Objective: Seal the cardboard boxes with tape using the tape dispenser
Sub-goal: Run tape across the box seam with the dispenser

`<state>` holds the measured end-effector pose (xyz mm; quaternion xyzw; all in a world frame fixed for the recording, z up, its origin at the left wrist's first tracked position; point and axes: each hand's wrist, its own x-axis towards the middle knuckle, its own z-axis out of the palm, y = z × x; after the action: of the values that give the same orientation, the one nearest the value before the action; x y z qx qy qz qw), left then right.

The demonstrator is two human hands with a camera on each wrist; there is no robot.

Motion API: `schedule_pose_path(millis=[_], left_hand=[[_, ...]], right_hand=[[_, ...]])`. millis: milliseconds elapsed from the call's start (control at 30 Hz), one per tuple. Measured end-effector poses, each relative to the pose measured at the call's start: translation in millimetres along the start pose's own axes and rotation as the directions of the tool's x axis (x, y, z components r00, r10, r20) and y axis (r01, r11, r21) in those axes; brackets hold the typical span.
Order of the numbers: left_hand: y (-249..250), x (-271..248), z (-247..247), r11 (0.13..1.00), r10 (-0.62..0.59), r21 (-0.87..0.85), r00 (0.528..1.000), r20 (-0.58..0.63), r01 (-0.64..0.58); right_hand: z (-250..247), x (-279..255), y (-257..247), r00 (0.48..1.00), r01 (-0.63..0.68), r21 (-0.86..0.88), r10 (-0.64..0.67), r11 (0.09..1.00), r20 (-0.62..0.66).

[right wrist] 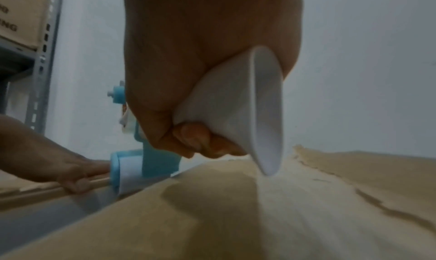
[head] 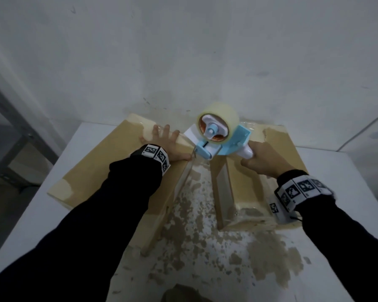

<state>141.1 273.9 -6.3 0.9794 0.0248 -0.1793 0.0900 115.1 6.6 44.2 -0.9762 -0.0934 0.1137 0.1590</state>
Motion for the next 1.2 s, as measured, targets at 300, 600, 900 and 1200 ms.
schedule_pose_path(millis=[300,600,900,1200], left_hand=[[-20.1,5.2,-4.1,0.994,-0.103,-0.037,0.994,-0.038,0.102],[-74.7,-7.7,-1.5,0.975,-0.209,-0.087,0.978,-0.029,0.205],[-75.9,-10.5,0.2,0.975,-0.194,-0.11,0.981,0.001,0.193],[-80.0,-17.5,-1.7,0.98,-0.162,-0.112,0.987,0.003,0.162]], right_hand=[[-10.6,15.2,-31.2,0.995,0.087,-0.002,-0.087,0.996,-0.057],[1.0,48.3,-76.7,0.985,0.175,-0.158,-0.175,0.972,0.013],[16.8,50.5,-78.0,0.995,0.098,-0.229,-0.098,0.969,0.012],[16.3,41.0,-56.6,0.999,0.035,-0.277,-0.025,0.96,0.04]])
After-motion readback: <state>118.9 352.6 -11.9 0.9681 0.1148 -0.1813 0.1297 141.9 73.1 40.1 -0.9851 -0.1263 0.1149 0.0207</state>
